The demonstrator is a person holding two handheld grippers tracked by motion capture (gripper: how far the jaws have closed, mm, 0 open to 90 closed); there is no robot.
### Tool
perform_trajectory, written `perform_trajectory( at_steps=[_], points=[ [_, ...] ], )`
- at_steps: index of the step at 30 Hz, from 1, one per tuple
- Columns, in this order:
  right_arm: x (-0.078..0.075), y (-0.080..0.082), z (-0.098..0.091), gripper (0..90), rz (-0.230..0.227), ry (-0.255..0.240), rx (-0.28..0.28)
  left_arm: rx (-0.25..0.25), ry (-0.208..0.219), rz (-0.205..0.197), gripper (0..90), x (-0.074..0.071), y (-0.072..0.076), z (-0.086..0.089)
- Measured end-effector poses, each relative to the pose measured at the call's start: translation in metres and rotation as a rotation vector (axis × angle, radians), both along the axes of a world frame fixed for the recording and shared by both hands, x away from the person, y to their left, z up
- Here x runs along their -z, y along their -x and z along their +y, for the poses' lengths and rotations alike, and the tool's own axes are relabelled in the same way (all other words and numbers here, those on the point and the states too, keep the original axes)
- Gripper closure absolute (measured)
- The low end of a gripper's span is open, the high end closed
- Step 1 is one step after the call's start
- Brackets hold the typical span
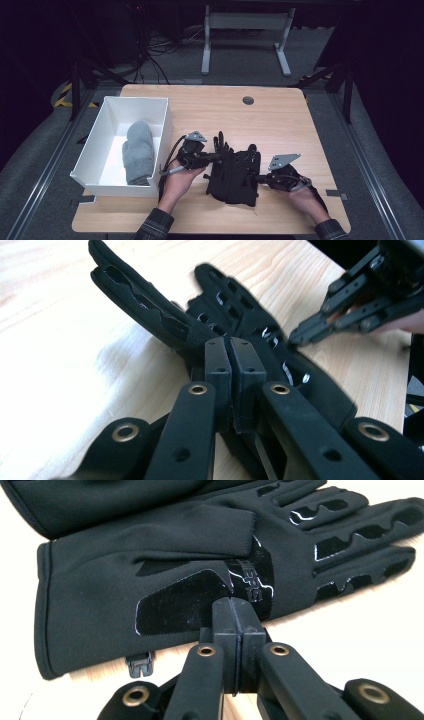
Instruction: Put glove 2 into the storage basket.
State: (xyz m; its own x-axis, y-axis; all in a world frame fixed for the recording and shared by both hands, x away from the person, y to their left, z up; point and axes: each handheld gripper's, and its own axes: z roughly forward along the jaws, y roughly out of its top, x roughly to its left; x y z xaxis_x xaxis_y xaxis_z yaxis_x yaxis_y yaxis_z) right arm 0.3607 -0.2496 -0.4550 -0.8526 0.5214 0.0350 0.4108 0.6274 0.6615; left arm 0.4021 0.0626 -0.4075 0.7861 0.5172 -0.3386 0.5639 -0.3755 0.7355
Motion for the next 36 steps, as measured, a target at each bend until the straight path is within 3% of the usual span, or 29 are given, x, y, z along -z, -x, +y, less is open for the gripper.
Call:
perform_trajectory(
  at_steps=[13, 26, 30, 32, 36],
  points=[
    [0.002, -0.002, 0.031, 90.0, -0.019, -0.001, -0.032, 0.041, 0.001, -0.002, 88.1, -0.001, 0.000, -0.022],
    [0.005, -0.005, 0.059, 90.0, -0.035, -0.022, -0.057, 0.084, -0.055, 0.023, 87.1, 0.021, 0.002, -0.051],
    [0.005, -0.006, 0.058, 90.0, -0.036, -0.027, -0.055, 0.090, -0.014, 0.024, 82.6, 0.023, 0.002, -0.052],
    [0.002, -0.005, 0.053, 90.0, -0.044, -0.036, -0.046, 0.084, -0.015, 0.003, 78.7, 0.021, 0.004, -0.051],
    [-0.003, -0.006, 0.041, 86.9, -0.056, -0.049, -0.020, 0.079, -0.021, 0.000, 84.6, 0.020, 0.006, -0.045]
  ],
)
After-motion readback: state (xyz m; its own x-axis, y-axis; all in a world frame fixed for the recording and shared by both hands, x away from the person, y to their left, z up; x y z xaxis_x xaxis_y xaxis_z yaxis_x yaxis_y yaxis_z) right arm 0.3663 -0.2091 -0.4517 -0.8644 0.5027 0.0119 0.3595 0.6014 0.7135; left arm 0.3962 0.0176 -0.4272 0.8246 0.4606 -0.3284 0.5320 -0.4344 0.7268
